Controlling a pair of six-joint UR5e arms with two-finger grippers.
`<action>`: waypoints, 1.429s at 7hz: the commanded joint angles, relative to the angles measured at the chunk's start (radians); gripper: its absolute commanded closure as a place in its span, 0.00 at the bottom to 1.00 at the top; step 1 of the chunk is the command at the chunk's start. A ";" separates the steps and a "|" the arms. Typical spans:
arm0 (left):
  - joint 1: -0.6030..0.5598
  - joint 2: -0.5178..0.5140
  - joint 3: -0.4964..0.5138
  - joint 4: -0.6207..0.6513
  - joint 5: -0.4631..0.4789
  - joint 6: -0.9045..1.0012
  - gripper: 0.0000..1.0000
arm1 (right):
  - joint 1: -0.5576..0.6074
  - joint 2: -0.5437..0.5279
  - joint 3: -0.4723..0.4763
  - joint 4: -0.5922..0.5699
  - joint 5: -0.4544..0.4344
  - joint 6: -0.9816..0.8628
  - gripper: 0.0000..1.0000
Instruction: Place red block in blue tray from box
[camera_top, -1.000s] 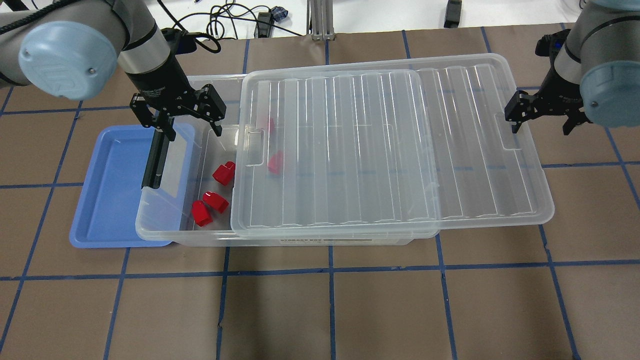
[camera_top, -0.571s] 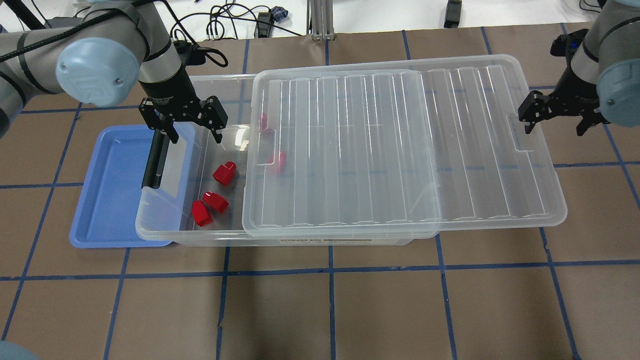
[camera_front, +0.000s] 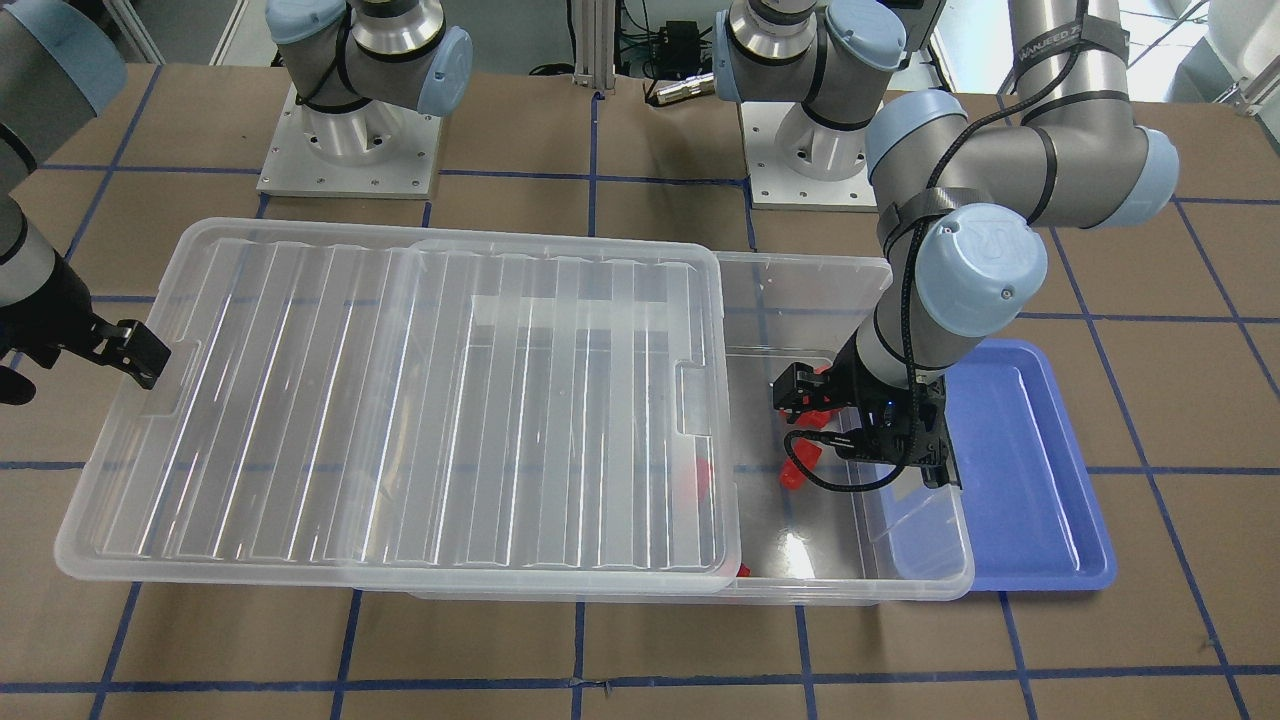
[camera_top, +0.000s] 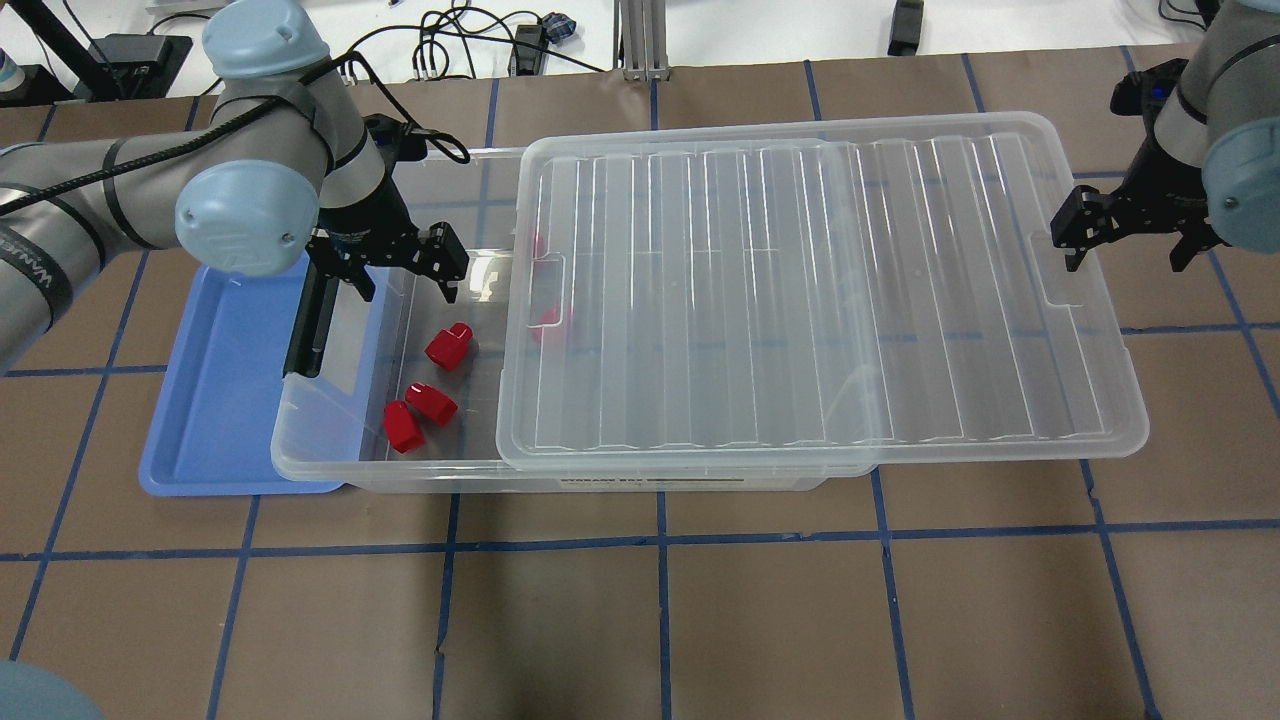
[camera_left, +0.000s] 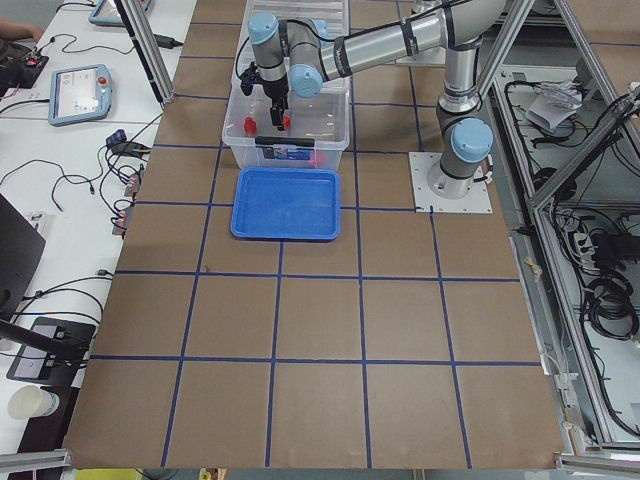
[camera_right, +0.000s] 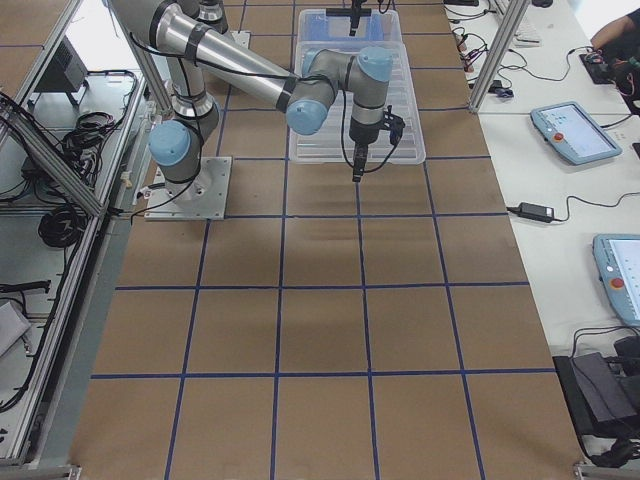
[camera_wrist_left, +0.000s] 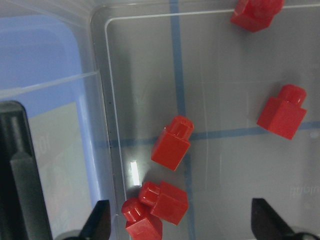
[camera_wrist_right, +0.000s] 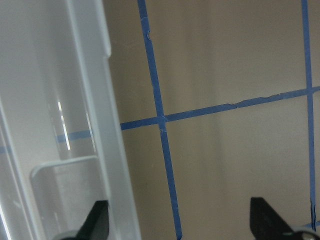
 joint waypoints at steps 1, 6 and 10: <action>0.000 -0.012 -0.061 0.108 -0.007 -0.002 0.02 | 0.006 -0.028 -0.003 0.005 0.002 0.005 0.00; 0.000 -0.087 -0.118 0.217 -0.010 0.036 0.05 | 0.229 -0.102 -0.261 0.312 0.177 0.130 0.00; 0.000 -0.124 -0.124 0.222 -0.007 0.035 0.15 | 0.288 -0.109 -0.263 0.325 0.171 0.172 0.00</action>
